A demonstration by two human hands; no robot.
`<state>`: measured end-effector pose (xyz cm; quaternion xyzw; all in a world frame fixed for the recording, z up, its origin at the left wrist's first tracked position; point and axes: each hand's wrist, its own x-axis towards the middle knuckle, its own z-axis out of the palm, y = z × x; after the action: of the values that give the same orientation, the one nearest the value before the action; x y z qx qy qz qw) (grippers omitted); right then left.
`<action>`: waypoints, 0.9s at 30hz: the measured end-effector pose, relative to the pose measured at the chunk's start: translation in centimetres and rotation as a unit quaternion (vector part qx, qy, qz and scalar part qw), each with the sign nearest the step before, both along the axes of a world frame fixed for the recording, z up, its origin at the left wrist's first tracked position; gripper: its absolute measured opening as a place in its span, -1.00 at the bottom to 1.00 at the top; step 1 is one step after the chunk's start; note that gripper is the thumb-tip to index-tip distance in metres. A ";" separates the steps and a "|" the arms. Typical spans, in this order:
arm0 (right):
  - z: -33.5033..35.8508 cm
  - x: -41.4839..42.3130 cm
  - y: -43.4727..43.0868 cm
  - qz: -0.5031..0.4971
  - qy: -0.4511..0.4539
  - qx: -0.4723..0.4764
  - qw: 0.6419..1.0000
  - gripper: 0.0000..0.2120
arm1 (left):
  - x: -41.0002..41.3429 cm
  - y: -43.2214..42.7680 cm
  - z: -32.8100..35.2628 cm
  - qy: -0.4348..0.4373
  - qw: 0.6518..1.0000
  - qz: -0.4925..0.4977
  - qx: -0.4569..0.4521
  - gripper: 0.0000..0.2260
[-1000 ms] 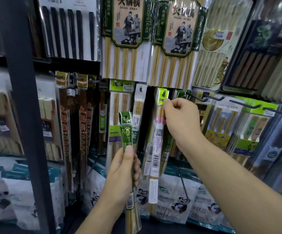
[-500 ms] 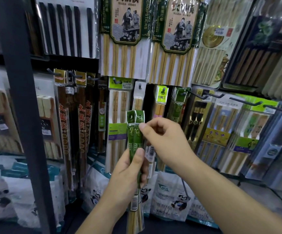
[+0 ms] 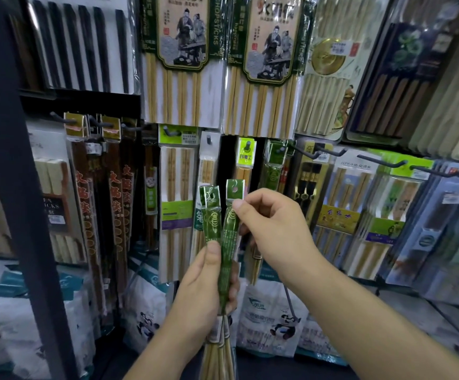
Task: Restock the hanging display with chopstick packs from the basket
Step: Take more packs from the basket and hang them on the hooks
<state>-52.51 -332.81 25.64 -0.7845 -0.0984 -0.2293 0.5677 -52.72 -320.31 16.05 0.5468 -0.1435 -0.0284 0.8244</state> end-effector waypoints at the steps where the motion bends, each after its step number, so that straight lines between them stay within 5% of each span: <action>1: 0.2 0.0 -0.2 -0.002 -0.006 0.017 1.000 -0.83 | 0.0 0.0 -0.1 0.001 1.000 0.012 0.017 -0.40; 5: 2.1 0.6 -1.6 -0.035 -0.038 0.064 0.997 -0.76 | 0.3 0.2 -0.1 -0.004 0.993 0.080 0.082 -0.58; 11: 4.1 1.8 -3.0 -0.101 -0.022 0.095 0.990 -0.79 | 0.1 0.4 0.2 -0.006 1.000 0.016 -0.002 -0.59; 27: 4.5 3.1 -3.4 -0.133 -0.018 0.082 0.988 -0.65 | -0.1 0.9 0.3 0.001 1.000 -0.001 0.014 -0.59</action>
<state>-49.37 -336.18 30.09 -0.7374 0.0158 -0.3243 0.5923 -52.78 -319.39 16.39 0.5584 -0.1430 -0.0312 0.8166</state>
